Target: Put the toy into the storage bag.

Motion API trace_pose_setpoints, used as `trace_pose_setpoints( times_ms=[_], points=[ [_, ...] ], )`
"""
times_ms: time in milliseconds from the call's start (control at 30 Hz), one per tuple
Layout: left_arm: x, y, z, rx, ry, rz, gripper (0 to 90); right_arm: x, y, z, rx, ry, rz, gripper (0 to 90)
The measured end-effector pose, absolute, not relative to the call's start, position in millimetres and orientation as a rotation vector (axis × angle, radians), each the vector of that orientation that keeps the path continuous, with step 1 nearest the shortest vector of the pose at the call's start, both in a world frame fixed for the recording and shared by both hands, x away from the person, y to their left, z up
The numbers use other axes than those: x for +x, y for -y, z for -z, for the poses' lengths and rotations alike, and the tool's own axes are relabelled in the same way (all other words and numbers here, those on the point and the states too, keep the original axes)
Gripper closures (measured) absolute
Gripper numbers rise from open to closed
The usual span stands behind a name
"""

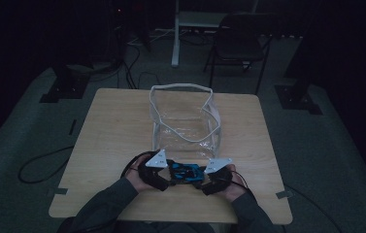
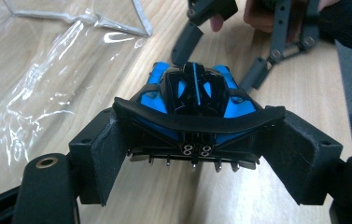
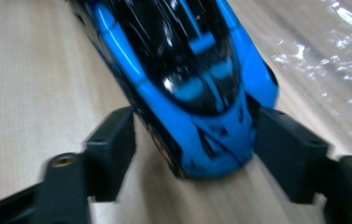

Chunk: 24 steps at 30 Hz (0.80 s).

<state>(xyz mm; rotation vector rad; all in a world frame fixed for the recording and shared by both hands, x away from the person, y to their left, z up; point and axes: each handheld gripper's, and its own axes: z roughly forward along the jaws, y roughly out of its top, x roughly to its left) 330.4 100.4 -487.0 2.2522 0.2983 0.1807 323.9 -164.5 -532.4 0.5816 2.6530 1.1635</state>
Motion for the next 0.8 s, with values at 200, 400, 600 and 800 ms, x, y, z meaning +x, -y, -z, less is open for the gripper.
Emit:
trace_pose_setpoints(
  times_ms=[200, 400, 600, 800],
  points=[
    [337, -88, 481, 2.297, -0.261, -0.204, 25.3, 327, 160, 527, 0.562, -2.584, -1.203, 19.1],
    [342, -82, 476, 2.324, -0.246, -0.205, 25.3, 327, 151, 521, 0.517, -2.53, -1.19, 12.1],
    [344, -78, 473, 2.344, -0.234, -0.193, 25.3, 325, 137, 518, 0.429, -2.49, -1.12, 10.6],
    [345, -73, 467, 2.372, -0.184, -0.191, 25.3, 332, 127, 520, 0.389, -2.532, -1.106, 10.7]
  ],
)
